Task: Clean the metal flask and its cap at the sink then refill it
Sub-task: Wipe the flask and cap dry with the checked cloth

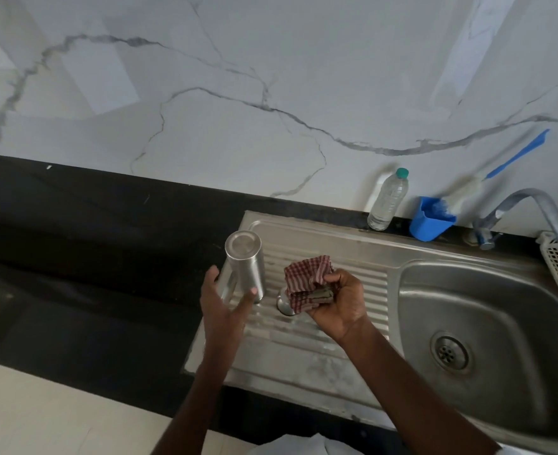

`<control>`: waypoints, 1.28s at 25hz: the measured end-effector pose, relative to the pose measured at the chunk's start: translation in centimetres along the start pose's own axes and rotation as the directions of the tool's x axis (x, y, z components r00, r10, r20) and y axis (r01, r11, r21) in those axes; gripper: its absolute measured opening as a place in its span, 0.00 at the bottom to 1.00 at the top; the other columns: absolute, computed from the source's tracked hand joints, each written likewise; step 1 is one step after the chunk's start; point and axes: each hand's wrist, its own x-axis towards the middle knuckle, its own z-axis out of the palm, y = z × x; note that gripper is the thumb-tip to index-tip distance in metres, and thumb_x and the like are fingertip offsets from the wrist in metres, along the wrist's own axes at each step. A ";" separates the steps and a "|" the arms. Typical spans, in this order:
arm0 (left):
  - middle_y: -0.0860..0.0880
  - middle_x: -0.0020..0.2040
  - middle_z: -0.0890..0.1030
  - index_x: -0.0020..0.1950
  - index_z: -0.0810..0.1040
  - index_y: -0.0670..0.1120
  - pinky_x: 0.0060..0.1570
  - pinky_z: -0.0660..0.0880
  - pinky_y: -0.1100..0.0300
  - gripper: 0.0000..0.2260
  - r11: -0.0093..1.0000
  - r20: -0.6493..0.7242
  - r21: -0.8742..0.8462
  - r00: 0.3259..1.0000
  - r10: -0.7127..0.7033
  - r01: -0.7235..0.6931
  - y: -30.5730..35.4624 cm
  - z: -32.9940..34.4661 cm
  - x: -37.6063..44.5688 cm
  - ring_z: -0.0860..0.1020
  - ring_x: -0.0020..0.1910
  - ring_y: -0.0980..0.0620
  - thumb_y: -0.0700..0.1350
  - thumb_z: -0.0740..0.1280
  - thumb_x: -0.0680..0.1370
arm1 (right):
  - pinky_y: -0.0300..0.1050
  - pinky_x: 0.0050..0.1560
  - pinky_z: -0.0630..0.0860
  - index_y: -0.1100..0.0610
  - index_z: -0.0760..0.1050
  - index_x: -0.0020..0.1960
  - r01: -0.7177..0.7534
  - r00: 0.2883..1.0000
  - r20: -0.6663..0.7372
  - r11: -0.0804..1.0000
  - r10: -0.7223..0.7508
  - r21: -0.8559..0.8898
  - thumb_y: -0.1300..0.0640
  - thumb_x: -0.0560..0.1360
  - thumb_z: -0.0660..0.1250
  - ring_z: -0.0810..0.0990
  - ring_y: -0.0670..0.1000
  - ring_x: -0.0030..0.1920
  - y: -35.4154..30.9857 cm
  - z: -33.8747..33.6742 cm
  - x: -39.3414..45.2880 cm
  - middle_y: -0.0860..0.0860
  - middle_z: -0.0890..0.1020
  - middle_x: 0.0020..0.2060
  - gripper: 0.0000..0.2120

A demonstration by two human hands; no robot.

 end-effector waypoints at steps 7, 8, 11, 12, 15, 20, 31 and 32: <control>0.55 0.61 0.82 0.72 0.74 0.49 0.57 0.78 0.58 0.31 0.994 0.005 0.002 0.994 0.108 -0.108 2.9 2.5 4.0 0.81 0.60 0.58 0.48 0.81 0.72 | 0.60 0.63 0.75 0.60 0.76 0.60 0.010 0.997 -0.072 0.995 -0.018 -0.099 0.57 0.74 0.71 0.81 0.59 0.52 -1.0 1.0 -0.7 0.60 0.81 0.51 0.16; 0.56 0.61 0.82 0.73 0.74 0.49 0.57 0.78 0.59 0.30 0.992 -0.001 -0.013 0.992 0.129 -0.129 3.8 2.5 4.0 0.81 0.58 0.60 0.48 0.81 0.73 | 0.57 0.56 0.78 0.62 0.76 0.60 0.038 0.994 -0.099 0.993 -0.049 -0.115 0.60 0.75 0.68 0.81 0.58 0.48 -1.4 0.9 -1.1 0.60 0.81 0.50 0.14; 0.55 0.59 0.83 0.70 0.74 0.51 0.54 0.80 0.59 0.26 0.967 -0.007 -0.142 0.977 0.212 -0.211 7.2 3.2 4.4 0.83 0.56 0.57 0.49 0.79 0.75 | 0.53 0.45 0.78 0.62 0.77 0.56 0.166 0.970 -0.156 0.976 -0.187 -0.140 0.65 0.76 0.63 0.81 0.58 0.45 -3.6 -0.1 -2.7 0.61 0.82 0.48 0.10; 0.53 0.58 0.83 0.69 0.75 0.50 0.53 0.81 0.58 0.24 0.953 0.010 -0.197 0.971 0.238 -0.231 8.6 3.8 4.4 0.84 0.55 0.55 0.50 0.78 0.76 | 0.53 0.44 0.78 0.62 0.77 0.57 0.224 0.955 -0.158 0.960 -0.251 -0.169 0.65 0.77 0.63 0.81 0.57 0.46 -4.6 -0.3 -3.4 0.61 0.82 0.48 0.10; 0.47 0.59 0.83 0.71 0.74 0.48 0.51 0.81 0.57 0.22 0.907 0.099 -0.392 0.973 0.210 -0.155 11.9 7.5 4.0 0.84 0.55 0.53 0.54 0.73 0.80 | 0.53 0.45 0.79 0.60 0.76 0.61 0.389 0.875 -0.157 0.858 -0.458 -0.335 0.60 0.79 0.65 0.81 0.58 0.51 -7.6 -1.0 -5.1 0.60 0.82 0.54 0.11; 0.36 0.63 0.82 0.70 0.75 0.43 0.64 0.79 0.39 0.35 0.719 0.416 -0.569 0.894 -0.166 0.399 13.0 16.3 1.5 0.83 0.60 0.37 0.66 0.74 0.74 | 0.62 0.53 0.82 0.49 0.69 0.68 0.545 0.700 0.243 0.281 -0.672 -0.790 0.51 0.78 0.65 0.83 0.50 0.53 -9.2 -1.4 -8.3 0.44 0.83 0.53 0.19; 0.41 0.72 0.78 0.75 0.74 0.42 0.76 0.69 0.50 0.24 0.532 0.797 -0.552 0.595 0.109 0.642 13.9 25.5 -7.3 0.78 0.70 0.46 0.55 0.64 0.84 | 0.57 0.81 0.55 0.49 0.68 0.78 0.259 0.561 0.521 -0.461 -0.643 -0.849 0.46 0.82 0.57 0.52 0.52 0.83 -15.2 -3.1 -9.9 0.48 0.58 0.82 0.25; 0.42 0.74 0.77 0.77 0.74 0.44 0.72 0.73 0.50 0.24 0.545 0.804 -0.535 0.587 0.093 0.646 14.0 25.8 -7.9 0.77 0.71 0.46 0.55 0.60 0.85 | 0.56 0.81 0.55 0.49 0.66 0.78 0.292 0.578 0.452 -0.346 -0.679 -0.892 0.46 0.82 0.58 0.52 0.50 0.83 -17.1 -2.3 -9.4 0.48 0.57 0.82 0.25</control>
